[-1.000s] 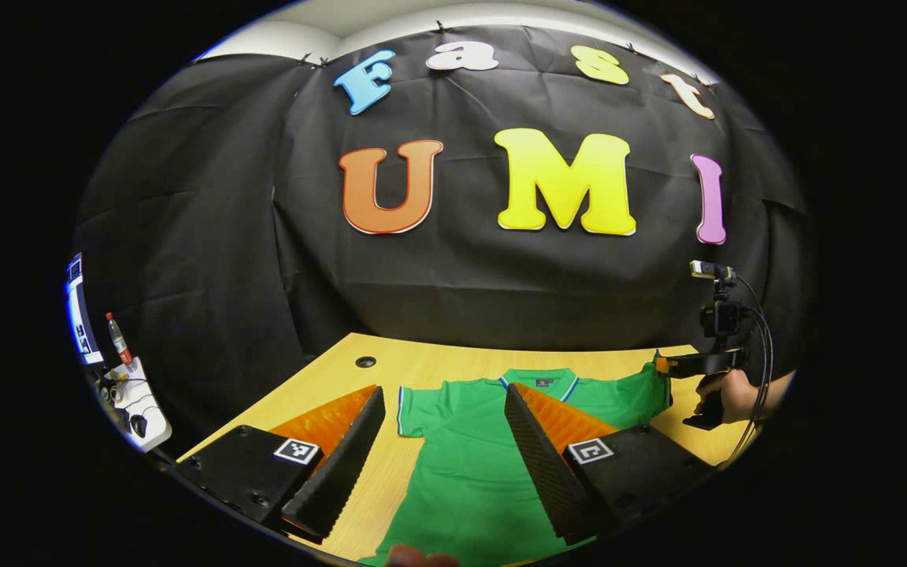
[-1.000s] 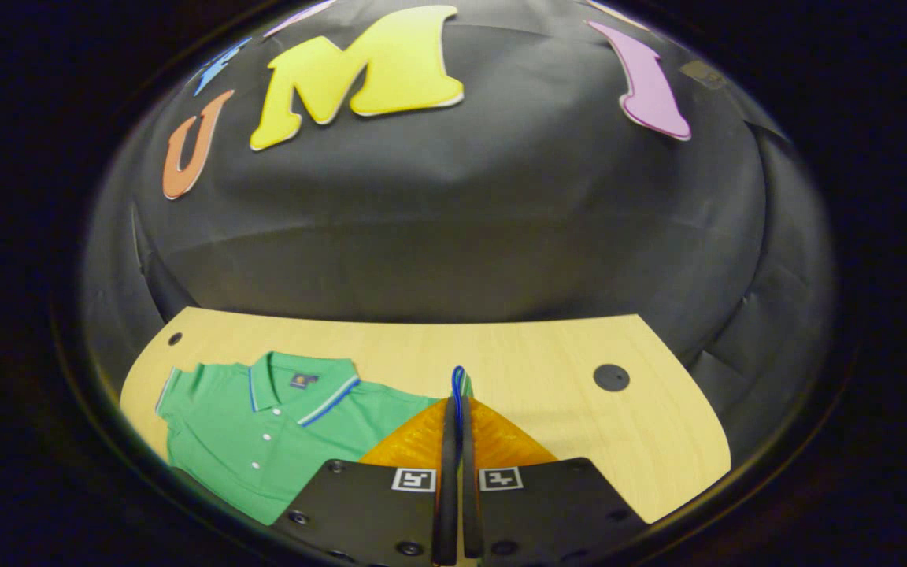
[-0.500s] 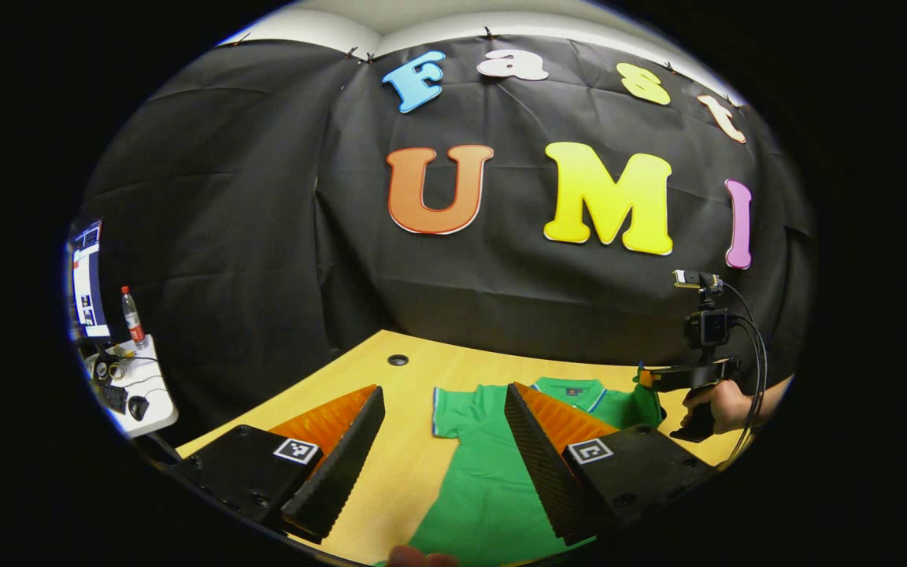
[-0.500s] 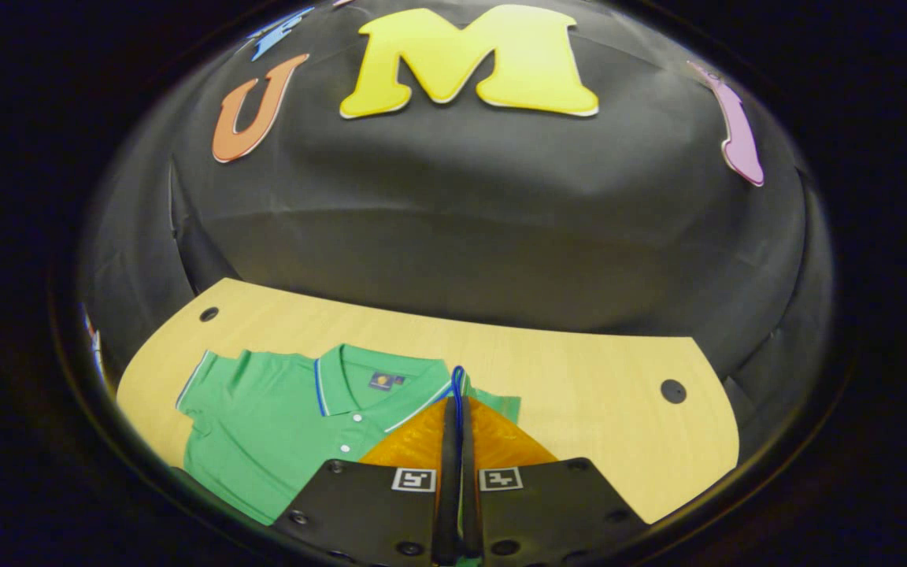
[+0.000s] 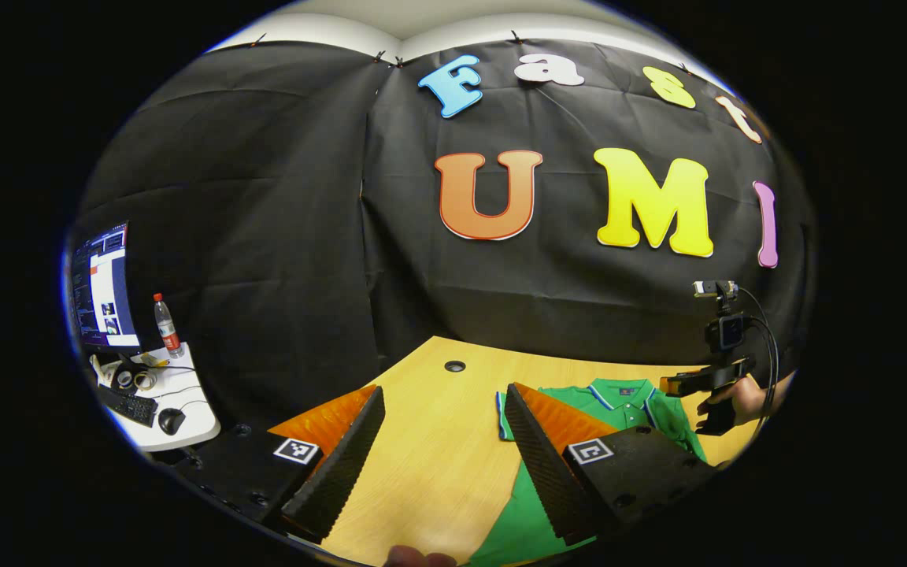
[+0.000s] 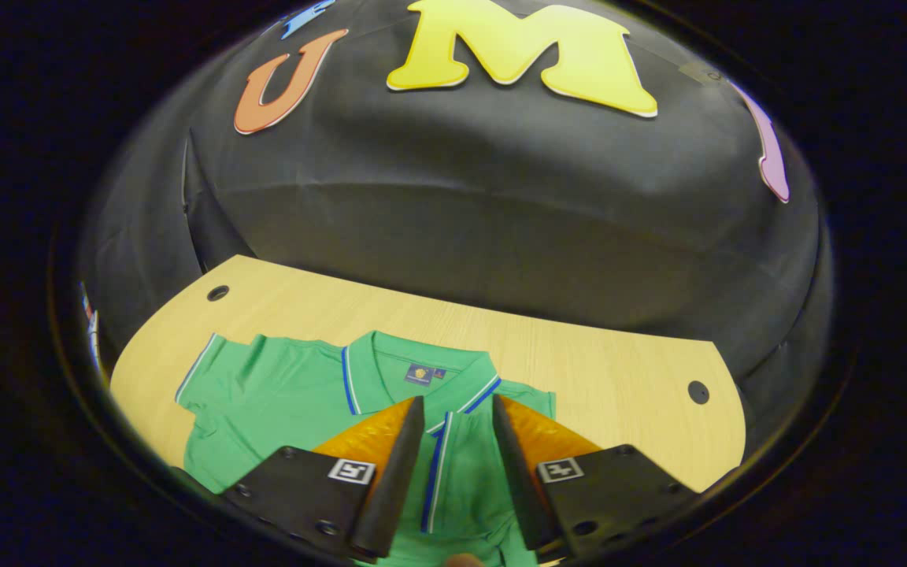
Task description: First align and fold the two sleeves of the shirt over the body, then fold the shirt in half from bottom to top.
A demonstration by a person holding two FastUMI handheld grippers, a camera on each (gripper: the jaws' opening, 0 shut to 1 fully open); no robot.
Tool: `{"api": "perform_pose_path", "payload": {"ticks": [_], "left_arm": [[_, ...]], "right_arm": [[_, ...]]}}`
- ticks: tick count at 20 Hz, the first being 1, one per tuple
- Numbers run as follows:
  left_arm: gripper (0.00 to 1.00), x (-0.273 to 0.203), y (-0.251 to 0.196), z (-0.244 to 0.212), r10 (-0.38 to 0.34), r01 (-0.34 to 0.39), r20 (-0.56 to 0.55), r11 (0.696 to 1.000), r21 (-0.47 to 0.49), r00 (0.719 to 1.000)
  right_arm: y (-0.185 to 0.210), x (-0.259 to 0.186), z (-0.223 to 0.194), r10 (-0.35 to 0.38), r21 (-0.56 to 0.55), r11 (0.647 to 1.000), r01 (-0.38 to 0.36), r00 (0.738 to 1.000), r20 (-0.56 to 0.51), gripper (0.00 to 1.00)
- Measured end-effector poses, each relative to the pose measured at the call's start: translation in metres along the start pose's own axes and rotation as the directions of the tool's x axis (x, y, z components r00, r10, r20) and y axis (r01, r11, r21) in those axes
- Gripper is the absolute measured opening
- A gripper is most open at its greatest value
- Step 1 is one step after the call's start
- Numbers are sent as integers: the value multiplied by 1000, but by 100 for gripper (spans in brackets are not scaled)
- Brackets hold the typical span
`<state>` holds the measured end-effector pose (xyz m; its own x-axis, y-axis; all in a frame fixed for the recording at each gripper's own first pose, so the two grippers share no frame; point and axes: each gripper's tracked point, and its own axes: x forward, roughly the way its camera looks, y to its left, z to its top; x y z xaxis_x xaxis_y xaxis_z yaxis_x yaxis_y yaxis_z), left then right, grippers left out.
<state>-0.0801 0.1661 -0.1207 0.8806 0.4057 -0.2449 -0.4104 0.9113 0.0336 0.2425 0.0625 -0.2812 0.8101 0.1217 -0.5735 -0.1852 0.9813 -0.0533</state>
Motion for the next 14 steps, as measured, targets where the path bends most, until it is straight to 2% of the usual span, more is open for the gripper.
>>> {"api": "perform_pose_path", "payload": {"ticks": [2,4,9,14], "left_arm": [[99,3,8,3,-3,3,4,1000,2,1000],[99,7,8,9,-36,36,23,999,-14,999],[98,25,-3,27,-120,122,65,992,-30,991],[99,44,-21,19,-225,227,29,972,-66,974]], "right_arm": [[0,-10,8,-2,9,1000,2,1000,14,79],[-3,-30,19,-12,14,1000,11,999,40,97],[-3,-104,55,-8,-12,1000,10,989,145,98],[-13,-185,71,14,-52,999,-3,976,219,98]]}}
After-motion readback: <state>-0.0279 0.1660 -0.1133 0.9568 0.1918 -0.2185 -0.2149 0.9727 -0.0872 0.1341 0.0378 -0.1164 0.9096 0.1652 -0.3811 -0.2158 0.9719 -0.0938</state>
